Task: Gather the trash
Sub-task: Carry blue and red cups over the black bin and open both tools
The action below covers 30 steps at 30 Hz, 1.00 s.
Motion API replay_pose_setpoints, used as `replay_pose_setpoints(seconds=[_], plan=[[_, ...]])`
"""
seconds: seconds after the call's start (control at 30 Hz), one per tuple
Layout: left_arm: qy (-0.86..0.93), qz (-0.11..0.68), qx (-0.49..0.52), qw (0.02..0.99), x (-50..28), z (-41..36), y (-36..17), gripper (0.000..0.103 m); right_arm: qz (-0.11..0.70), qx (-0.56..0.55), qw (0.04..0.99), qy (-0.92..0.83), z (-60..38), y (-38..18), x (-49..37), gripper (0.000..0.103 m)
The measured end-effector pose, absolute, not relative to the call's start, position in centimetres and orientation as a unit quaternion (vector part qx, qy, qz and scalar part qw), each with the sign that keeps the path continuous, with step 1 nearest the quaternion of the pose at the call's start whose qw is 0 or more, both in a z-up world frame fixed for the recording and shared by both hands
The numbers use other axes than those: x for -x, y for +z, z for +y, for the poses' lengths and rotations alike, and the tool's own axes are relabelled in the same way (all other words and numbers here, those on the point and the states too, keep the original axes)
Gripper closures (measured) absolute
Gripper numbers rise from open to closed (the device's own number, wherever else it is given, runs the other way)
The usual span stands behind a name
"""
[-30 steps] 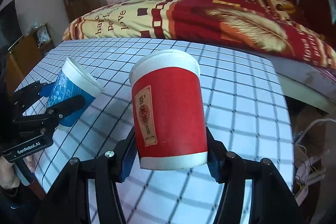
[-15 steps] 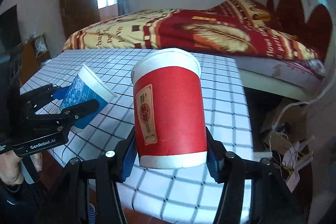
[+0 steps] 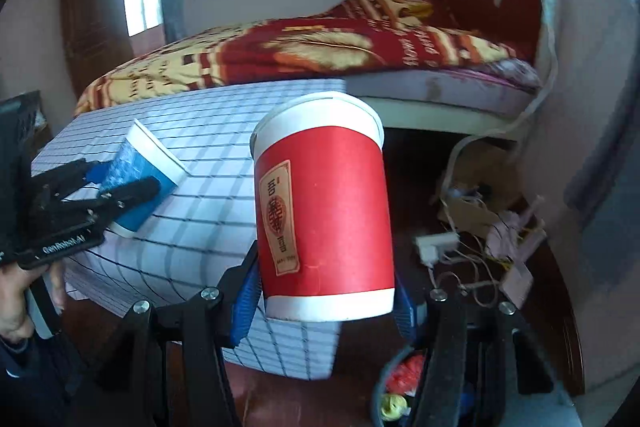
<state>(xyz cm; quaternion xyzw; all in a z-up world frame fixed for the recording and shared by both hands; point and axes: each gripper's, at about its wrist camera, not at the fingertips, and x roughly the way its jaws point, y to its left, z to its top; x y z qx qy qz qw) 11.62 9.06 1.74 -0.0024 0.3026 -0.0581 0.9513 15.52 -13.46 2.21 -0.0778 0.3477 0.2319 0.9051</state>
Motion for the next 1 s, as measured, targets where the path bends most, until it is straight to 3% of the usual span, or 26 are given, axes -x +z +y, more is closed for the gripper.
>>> replay_pose_setpoints(seconds=[1.0], plan=[[-0.189,0.33,-0.042,0.924,-13.0,-6.0,-0.8,0.046,0.384,0.024,0.918,0.094,-28.9,-2.9,-12.7,0.044]])
